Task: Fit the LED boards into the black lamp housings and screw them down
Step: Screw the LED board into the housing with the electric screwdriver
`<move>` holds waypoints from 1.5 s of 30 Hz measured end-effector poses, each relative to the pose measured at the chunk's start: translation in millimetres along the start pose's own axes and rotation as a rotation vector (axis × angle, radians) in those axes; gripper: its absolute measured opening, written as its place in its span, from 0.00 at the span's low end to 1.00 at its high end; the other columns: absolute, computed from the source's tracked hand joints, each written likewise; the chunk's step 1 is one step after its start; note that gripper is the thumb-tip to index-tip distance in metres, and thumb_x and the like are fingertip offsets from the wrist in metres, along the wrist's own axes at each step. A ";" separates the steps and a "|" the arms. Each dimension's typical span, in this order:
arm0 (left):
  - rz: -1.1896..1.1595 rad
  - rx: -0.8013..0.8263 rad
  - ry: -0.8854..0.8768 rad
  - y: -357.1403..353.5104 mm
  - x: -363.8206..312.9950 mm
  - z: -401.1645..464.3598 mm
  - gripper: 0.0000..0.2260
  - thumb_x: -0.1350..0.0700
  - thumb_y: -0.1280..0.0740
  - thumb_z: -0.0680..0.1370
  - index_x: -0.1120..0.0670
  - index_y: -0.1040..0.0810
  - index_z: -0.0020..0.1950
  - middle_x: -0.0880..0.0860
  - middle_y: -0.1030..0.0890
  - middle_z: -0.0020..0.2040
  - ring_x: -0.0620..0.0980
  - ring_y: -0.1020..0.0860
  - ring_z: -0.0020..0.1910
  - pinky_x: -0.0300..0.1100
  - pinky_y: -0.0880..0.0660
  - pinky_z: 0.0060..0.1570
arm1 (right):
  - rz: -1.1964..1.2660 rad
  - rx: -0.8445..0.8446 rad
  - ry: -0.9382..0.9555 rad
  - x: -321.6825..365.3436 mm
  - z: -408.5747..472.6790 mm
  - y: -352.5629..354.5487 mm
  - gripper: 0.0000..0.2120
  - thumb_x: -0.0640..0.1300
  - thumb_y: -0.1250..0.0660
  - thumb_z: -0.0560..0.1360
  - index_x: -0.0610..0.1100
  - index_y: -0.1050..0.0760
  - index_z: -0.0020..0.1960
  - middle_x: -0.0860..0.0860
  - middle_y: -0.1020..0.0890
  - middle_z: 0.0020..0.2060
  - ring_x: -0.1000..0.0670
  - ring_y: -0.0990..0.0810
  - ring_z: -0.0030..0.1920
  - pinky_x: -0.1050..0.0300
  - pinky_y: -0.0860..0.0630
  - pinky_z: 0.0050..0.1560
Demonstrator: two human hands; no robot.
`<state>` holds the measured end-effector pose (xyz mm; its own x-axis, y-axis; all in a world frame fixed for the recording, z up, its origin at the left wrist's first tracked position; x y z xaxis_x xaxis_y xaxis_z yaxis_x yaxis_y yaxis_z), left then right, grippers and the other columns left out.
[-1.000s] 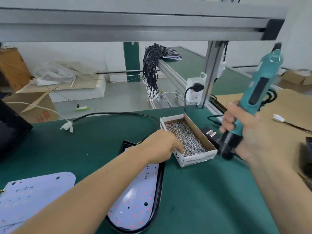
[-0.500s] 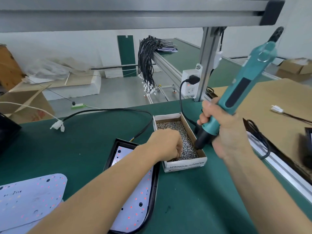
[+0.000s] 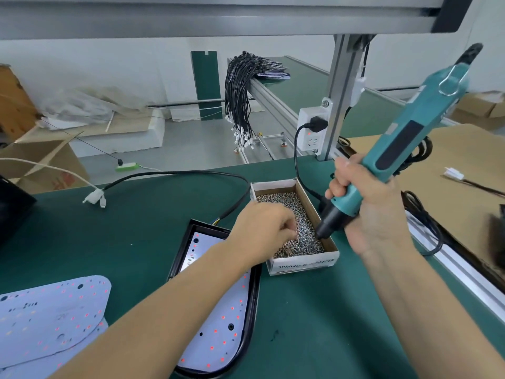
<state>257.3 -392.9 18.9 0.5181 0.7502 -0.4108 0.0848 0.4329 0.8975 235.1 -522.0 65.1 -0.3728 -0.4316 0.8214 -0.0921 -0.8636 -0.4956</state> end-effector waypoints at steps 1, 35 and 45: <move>-0.168 -0.054 0.068 8.9 5.2 -4.0 0.02 0.56 0.30 0.76 0.53 0.18 0.44 0.47 0.18 0.40 0.45 0.24 0.40 0.39 0.29 0.47 | 0.014 -0.002 0.000 0.6 -0.8 -1.5 0.13 0.36 0.32 0.69 0.48 0.31 0.31 0.53 0.31 0.25 0.54 0.31 0.25 0.61 0.30 0.32; -1.710 -0.230 0.478 38.6 27.5 -139.3 0.05 0.64 0.31 0.66 0.61 0.18 0.40 0.56 0.20 0.35 0.47 0.22 0.32 0.38 0.22 0.35 | 0.424 0.140 -0.006 14.0 -49.0 -101.0 0.14 0.37 0.41 0.71 0.49 0.34 0.30 0.55 0.34 0.24 0.56 0.36 0.23 0.62 0.32 0.29; -1.665 -0.396 0.532 39.4 34.2 -139.9 0.06 0.63 0.29 0.60 0.59 0.15 0.35 0.57 0.18 0.34 0.48 0.20 0.30 0.37 0.21 0.34 | 0.353 0.174 0.093 16.1 -54.4 -103.3 0.14 0.34 0.41 0.72 0.48 0.34 0.31 0.54 0.34 0.24 0.55 0.34 0.23 0.61 0.30 0.31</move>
<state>159.2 -280.3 17.7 -0.1999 -0.5271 -0.8259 -0.0506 0.8474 -0.5286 188.4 -425.5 114.1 -0.4360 -0.6910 0.5766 0.2110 -0.7014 -0.6809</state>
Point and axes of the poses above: each hand's wrist, its own z-axis towards the middle knuckle, its own y-axis out of the back of the hand, x = y × z, the point moved 7 cm from there along z, towards the middle knuckle
